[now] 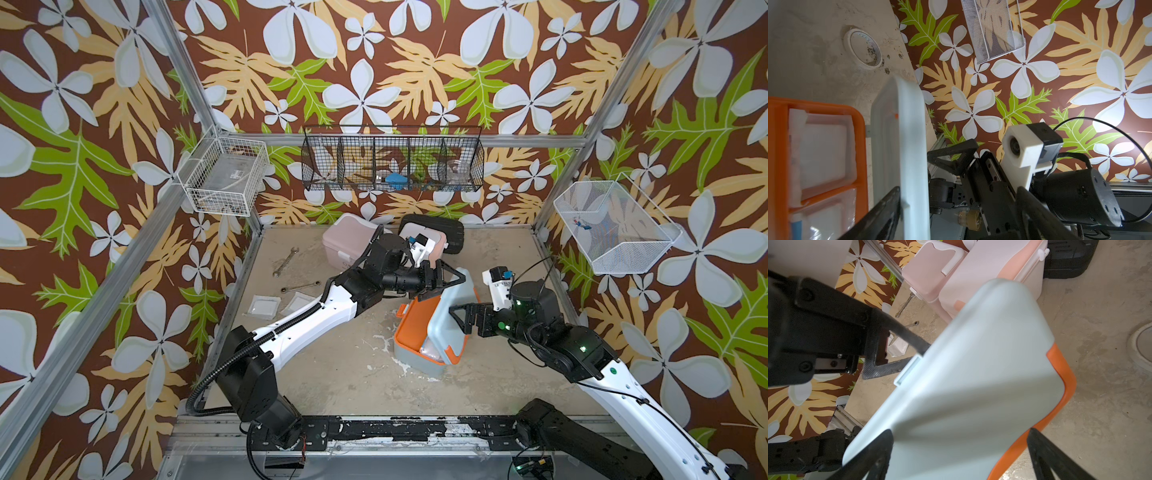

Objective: Open first aid kits and take out gauze
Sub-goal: Open the lid of the first aid kit.

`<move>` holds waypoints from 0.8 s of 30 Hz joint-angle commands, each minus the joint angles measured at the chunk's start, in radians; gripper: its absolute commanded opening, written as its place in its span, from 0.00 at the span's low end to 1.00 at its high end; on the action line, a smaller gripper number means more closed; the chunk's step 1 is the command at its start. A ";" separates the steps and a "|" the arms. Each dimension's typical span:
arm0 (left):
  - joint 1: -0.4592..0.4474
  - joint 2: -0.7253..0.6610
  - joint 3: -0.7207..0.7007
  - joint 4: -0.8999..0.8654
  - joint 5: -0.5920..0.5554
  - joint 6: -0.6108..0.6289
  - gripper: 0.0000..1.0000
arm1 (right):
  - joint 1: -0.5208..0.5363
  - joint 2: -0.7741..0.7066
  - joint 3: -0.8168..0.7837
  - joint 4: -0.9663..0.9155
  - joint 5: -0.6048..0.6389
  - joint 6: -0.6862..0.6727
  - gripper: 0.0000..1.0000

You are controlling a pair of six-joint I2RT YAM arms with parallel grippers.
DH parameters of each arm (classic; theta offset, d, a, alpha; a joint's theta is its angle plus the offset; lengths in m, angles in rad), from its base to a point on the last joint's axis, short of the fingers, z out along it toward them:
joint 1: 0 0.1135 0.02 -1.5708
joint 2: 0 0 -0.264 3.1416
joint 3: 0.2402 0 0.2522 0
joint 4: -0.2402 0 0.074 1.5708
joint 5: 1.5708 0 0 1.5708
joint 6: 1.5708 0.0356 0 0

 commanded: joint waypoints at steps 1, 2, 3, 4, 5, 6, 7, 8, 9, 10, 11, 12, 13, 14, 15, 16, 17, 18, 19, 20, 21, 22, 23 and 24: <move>-0.028 0.030 0.062 0.063 -0.005 -0.010 0.86 | 0.001 -0.007 0.012 -0.034 -0.003 -0.006 1.00; -0.039 0.039 0.079 0.062 -0.005 -0.013 0.86 | 0.001 -0.008 0.016 -0.045 0.006 0.001 1.00; -0.052 0.049 0.098 0.061 -0.007 -0.014 0.86 | -0.001 -0.013 0.019 -0.049 0.015 0.007 1.00; -0.062 0.055 0.109 0.061 -0.011 -0.016 0.86 | -0.002 -0.023 0.019 -0.048 0.021 0.015 1.00; -0.069 0.057 0.113 0.061 -0.016 -0.017 0.86 | -0.008 -0.032 0.023 -0.049 0.028 0.022 1.00; -0.076 0.057 0.111 0.061 -0.025 -0.018 0.86 | -0.024 -0.042 0.026 -0.054 0.029 0.028 1.00; -0.079 0.054 0.106 0.061 -0.034 -0.018 0.86 | -0.049 -0.051 0.027 -0.064 0.021 0.033 1.00; -0.081 0.051 0.098 0.061 -0.041 -0.019 0.86 | -0.075 -0.059 0.027 -0.069 0.002 0.034 1.00; -0.080 0.044 0.086 0.065 -0.048 -0.020 0.86 | -0.104 -0.072 0.022 -0.068 -0.029 0.038 1.00; -0.080 0.035 0.073 0.065 -0.054 -0.016 0.86 | -0.128 -0.085 0.014 -0.062 -0.051 0.044 1.00; -0.081 0.028 0.062 0.061 -0.065 -0.011 0.86 | -0.143 -0.096 0.007 -0.063 -0.065 0.052 1.00; -0.080 0.017 0.052 0.042 -0.084 0.004 0.86 | -0.154 -0.111 0.000 -0.063 -0.070 0.062 1.00; -0.078 0.009 0.047 0.021 -0.103 0.022 0.87 | -0.161 -0.126 -0.008 -0.058 -0.070 0.073 1.00; -0.074 0.002 0.040 0.012 -0.110 0.028 0.87 | -0.165 -0.135 -0.015 -0.052 -0.072 0.084 1.00; -0.071 -0.007 0.028 0.014 -0.113 0.028 0.87 | -0.167 -0.142 -0.020 -0.041 -0.085 0.098 1.00; -0.071 -0.017 0.018 0.014 -0.115 0.028 0.87 | -0.168 -0.148 -0.025 -0.024 -0.110 0.118 1.00; -0.072 -0.027 0.006 0.016 -0.118 0.025 0.87 | -0.169 -0.154 -0.032 -0.006 -0.136 0.142 1.00; -0.073 -0.041 -0.012 0.023 -0.117 0.021 0.87 | -0.170 -0.163 -0.039 0.014 -0.160 0.175 1.00; -0.075 -0.059 -0.033 0.034 -0.117 0.016 0.87 | -0.169 -0.176 -0.044 0.033 -0.177 0.210 1.00; -0.078 -0.079 -0.055 0.040 -0.124 0.012 0.87 | -0.169 -0.189 -0.046 0.044 -0.187 0.242 1.00; -0.083 -0.103 -0.077 0.046 -0.134 0.010 0.87 | -0.169 -0.201 -0.046 0.053 -0.190 0.277 1.00; -0.089 -0.125 -0.103 0.057 -0.142 0.005 0.87 | -0.168 -0.210 -0.047 0.060 -0.198 0.309 1.00; -0.095 -0.141 -0.124 0.071 -0.144 -0.003 0.87 | -0.169 -0.216 -0.052 0.072 -0.210 0.338 1.00; -0.105 -0.159 -0.151 0.090 -0.148 -0.017 0.87 | -0.170 -0.216 -0.059 0.082 -0.224 0.369 1.00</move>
